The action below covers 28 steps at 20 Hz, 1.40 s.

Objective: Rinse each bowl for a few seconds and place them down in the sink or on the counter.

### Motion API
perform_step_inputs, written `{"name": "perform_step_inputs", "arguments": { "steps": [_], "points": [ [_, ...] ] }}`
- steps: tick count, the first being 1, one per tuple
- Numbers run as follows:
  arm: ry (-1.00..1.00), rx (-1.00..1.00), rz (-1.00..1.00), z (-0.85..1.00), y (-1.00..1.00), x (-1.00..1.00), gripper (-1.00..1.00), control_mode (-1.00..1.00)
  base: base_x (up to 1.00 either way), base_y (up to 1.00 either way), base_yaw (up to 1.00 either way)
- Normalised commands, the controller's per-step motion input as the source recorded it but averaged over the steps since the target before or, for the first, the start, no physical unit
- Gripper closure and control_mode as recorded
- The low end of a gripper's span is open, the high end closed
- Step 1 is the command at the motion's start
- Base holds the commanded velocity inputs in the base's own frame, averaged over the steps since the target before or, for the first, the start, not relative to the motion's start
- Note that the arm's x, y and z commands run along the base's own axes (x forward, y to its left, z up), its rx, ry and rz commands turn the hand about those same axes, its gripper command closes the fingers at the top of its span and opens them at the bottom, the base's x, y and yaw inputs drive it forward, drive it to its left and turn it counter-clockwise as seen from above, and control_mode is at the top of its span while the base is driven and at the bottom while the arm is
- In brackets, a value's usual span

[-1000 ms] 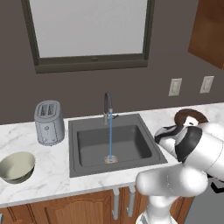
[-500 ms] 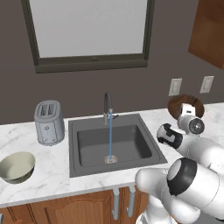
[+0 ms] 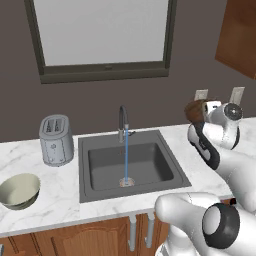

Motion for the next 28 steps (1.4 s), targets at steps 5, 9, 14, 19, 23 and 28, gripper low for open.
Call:
{"name": "perform_step_inputs", "arguments": {
  "steps": [5, 9, 14, 19, 23, 28],
  "points": [
    [0.26, 0.0, 0.19, 0.39, 0.08, 0.0, 1.0, -1.0, 0.0, 0.0, 0.0],
    [0.18, -0.02, 0.2, 0.04, 0.17, -0.01, 1.0, -1.0, 0.0, 0.0, 0.0],
    [0.1, -0.07, 0.22, -0.03, 0.25, -0.07, 1.0, -1.0, 0.0, 0.0, 0.0],
    [0.01, -0.13, 0.23, -0.11, 0.27, -0.12, 1.0, -1.0, 0.0, 0.0, 0.0],
    [0.0, -0.08, 0.21, -0.18, 0.18, -0.15, 1.0, -1.0, 0.0, 0.0, 0.0],
    [0.0, -0.01, 0.17, -0.33, 0.2, -0.19, 1.0, -1.0, 0.0, 0.0, 0.0]
  ]
}}
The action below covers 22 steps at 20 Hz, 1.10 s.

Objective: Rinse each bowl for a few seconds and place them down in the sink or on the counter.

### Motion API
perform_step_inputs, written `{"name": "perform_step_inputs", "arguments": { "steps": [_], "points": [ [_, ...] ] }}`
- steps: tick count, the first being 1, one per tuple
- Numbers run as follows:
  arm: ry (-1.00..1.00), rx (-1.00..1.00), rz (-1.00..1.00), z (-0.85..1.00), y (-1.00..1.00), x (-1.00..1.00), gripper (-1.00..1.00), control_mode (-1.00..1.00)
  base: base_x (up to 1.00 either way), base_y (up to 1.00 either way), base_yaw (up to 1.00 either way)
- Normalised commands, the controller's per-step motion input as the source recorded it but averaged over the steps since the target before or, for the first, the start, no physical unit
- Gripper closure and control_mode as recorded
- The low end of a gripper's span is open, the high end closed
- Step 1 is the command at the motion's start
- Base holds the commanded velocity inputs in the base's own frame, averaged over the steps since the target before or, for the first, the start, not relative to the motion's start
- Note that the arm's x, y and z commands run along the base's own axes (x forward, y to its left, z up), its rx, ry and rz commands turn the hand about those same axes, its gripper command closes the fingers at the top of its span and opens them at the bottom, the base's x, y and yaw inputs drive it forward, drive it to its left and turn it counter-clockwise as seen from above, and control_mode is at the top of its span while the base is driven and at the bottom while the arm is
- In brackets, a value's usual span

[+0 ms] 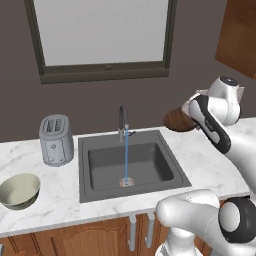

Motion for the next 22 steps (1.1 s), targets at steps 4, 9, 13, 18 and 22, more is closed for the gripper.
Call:
{"name": "perform_step_inputs", "arguments": {
  "steps": [4, 9, 13, 18, 22],
  "points": [
    [0.02, 0.01, 0.16, -0.4, 0.15, -0.14, 1.0, -1.0, 0.0, 0.0, 0.0],
    [0.09, 0.07, 0.1, -0.16, 0.18, 0.0, 1.0, -1.0, 0.0, 0.0, 0.0],
    [0.12, 0.08, 0.06, -0.12, 0.31, 0.04, 1.0, -1.0, 0.0, 0.0, 0.0],
    [0.14, 0.07, 0.06, -0.15, 0.3, 0.11, 1.0, -1.0, 0.0, 0.0, 0.0],
    [0.12, 0.06, 0.06, -0.22, 0.28, 0.08, 1.0, -1.0, 0.0, 0.0, 0.0]
  ]
}}
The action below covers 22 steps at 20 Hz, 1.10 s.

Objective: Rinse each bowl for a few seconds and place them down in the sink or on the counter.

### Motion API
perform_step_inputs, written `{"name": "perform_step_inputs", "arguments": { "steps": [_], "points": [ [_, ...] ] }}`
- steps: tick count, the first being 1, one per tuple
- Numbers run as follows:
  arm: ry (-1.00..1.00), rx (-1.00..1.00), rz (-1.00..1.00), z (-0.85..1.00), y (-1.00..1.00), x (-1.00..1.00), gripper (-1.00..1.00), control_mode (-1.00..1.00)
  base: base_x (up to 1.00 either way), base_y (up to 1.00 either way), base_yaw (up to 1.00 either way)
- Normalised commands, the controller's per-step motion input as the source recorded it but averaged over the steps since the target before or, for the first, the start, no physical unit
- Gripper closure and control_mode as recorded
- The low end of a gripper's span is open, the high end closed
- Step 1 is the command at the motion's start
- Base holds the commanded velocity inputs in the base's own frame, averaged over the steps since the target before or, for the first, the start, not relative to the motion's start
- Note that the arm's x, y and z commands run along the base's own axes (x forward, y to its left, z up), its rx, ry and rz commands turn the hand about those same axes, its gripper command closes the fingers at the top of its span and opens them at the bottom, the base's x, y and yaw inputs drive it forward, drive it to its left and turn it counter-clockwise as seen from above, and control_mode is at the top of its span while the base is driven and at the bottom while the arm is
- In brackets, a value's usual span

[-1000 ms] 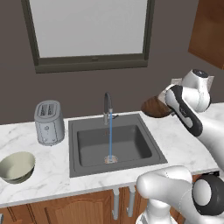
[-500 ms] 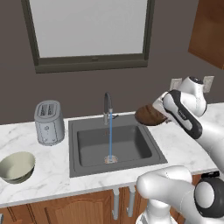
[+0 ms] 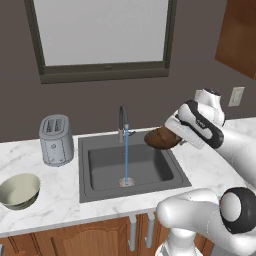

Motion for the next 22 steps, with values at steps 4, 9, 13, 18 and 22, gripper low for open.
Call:
{"name": "perform_step_inputs", "arguments": {
  "steps": [4, 9, 13, 18, 22],
  "points": [
    [0.1, 0.06, 0.06, -0.29, 0.3, 0.09, 1.0, -1.0, 0.0, 0.0, 0.0],
    [0.02, 0.08, 0.05, -0.29, 0.31, 0.05, 1.0, -1.0, 0.0, 0.0, 0.0],
    [-0.01, 0.1, 0.03, -0.27, 0.32, 0.03, 1.0, -1.0, 0.0, 0.0, 0.0],
    [-0.02, 0.11, 0.02, -0.25, 0.27, 0.13, 1.0, -1.0, 0.0, 0.0, 0.0],
    [0.0, 0.09, 0.01, -0.25, 0.16, 0.28, 1.0, -1.0, 0.0, 0.0, 0.0]
  ]
}}
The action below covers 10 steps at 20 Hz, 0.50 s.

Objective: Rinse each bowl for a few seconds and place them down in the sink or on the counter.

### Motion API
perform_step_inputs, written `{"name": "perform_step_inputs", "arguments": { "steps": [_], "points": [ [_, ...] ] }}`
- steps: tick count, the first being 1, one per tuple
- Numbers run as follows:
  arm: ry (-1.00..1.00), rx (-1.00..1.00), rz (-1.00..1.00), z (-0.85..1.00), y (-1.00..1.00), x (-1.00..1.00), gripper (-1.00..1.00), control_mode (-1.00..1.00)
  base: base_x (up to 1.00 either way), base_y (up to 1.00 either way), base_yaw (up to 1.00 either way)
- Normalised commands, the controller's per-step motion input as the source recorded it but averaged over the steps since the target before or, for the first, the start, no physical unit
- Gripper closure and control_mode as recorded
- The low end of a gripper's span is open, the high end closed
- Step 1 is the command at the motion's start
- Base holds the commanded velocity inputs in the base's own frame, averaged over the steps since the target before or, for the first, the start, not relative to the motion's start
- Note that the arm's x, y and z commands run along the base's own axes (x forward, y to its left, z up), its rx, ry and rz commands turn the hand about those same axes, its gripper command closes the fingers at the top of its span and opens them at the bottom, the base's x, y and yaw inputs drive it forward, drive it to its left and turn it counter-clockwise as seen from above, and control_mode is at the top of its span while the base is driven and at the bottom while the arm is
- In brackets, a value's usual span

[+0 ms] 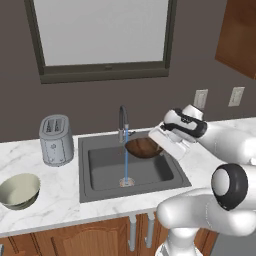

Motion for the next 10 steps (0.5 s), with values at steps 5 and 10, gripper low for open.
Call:
{"name": "perform_step_inputs", "arguments": {
  "steps": [5, 10],
  "points": [
    [0.01, 0.07, 0.01, -0.2, 0.02, 0.46, 1.0, -1.0, 0.0, 0.0, 0.0],
    [0.02, 0.03, 0.0, -0.17, 0.02, 0.51, 1.0, -1.0, 0.0, 0.0, 0.0]
  ]
}}
